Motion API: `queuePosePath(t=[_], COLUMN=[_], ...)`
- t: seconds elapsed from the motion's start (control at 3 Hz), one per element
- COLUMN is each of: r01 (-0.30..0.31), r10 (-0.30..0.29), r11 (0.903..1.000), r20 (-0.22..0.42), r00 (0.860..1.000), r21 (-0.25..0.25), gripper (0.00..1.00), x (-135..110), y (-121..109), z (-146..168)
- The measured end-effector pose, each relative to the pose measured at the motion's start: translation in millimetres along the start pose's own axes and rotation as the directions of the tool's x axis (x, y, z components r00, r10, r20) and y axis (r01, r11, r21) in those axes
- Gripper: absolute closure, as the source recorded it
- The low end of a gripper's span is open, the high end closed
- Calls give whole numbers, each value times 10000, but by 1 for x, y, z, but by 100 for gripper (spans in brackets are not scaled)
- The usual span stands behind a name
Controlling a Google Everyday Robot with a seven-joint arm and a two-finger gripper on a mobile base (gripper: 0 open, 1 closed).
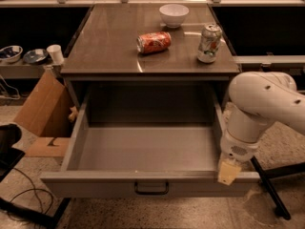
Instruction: Open top drawer
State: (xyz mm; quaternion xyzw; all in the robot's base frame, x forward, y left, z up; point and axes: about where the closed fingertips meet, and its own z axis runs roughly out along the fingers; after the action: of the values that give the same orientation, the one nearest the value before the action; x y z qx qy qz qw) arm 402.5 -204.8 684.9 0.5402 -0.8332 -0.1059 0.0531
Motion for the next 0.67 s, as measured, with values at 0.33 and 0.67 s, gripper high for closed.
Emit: queuePosePath(t=[0.33,0.67], r01=[-423,-423], r10=[419,419], r11=[9988,9988], r20=[-154,-154], r00=[9990,9990], r21=[-264,-264], gripper=[100,100], x=[20,20], y=[27,27], z=[5,5])
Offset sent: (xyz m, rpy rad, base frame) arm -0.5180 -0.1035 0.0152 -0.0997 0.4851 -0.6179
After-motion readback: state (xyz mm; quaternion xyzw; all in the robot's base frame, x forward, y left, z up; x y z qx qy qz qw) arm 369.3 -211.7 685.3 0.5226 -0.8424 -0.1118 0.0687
